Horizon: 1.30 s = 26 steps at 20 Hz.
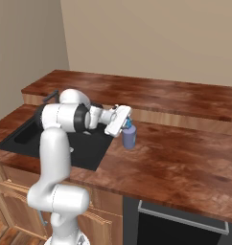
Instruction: Restock the sink supplies by placing the sponge and soap dispenser on the counter and next to the sink. Make sure the soap dispenser is upright.
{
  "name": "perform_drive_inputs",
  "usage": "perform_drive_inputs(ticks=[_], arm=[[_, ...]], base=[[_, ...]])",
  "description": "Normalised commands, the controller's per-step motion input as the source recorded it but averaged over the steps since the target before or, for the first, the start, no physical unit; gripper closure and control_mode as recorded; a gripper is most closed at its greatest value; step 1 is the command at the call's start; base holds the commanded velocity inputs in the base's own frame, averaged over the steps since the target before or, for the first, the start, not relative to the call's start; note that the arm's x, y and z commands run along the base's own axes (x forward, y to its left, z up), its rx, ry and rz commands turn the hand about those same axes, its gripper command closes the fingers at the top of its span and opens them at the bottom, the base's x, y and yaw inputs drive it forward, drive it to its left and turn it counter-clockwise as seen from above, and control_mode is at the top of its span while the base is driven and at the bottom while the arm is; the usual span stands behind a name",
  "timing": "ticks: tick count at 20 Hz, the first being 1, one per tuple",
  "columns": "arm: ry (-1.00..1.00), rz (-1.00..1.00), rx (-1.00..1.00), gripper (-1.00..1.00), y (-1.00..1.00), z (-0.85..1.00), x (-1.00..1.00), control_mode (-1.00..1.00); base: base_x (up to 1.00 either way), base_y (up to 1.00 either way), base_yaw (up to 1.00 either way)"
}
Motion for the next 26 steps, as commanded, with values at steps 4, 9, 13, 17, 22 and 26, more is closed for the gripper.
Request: perform_drive_inputs(ticks=[4, 9, 13, 17, 22, 26], arm=[[-0.01, 0.14, 0.0, -1.0, 0.0, 0.0, 0.01, -1.0], [0.0, 0.15, 0.0, -1.0, 0.0, 0.0, 0.0, -1.0], [0.0, 0.15, 0.0, -1.0, 0.0, 0.03, 0.0, -1.0], [0.0, 0.14, 0.0, -1.0, 0.01, 0.14, 0.0, -1.0], [-0.02, 0.12, 0.0, -1.0, 0.09, 0.42, -0.03, -1.0], [-0.02, 0.09, 0.0, -1.0, 0.16, 0.4, 0.0, -1.0]], base=[[0.0, 0.0, 0.0], [0.0, 0.0, 0.0], [0.0, 0.0, 0.0], [0.0, 0.0, 0.0], [0.0, 0.0, 0.0], [0.0, 0.0, 0.0]])
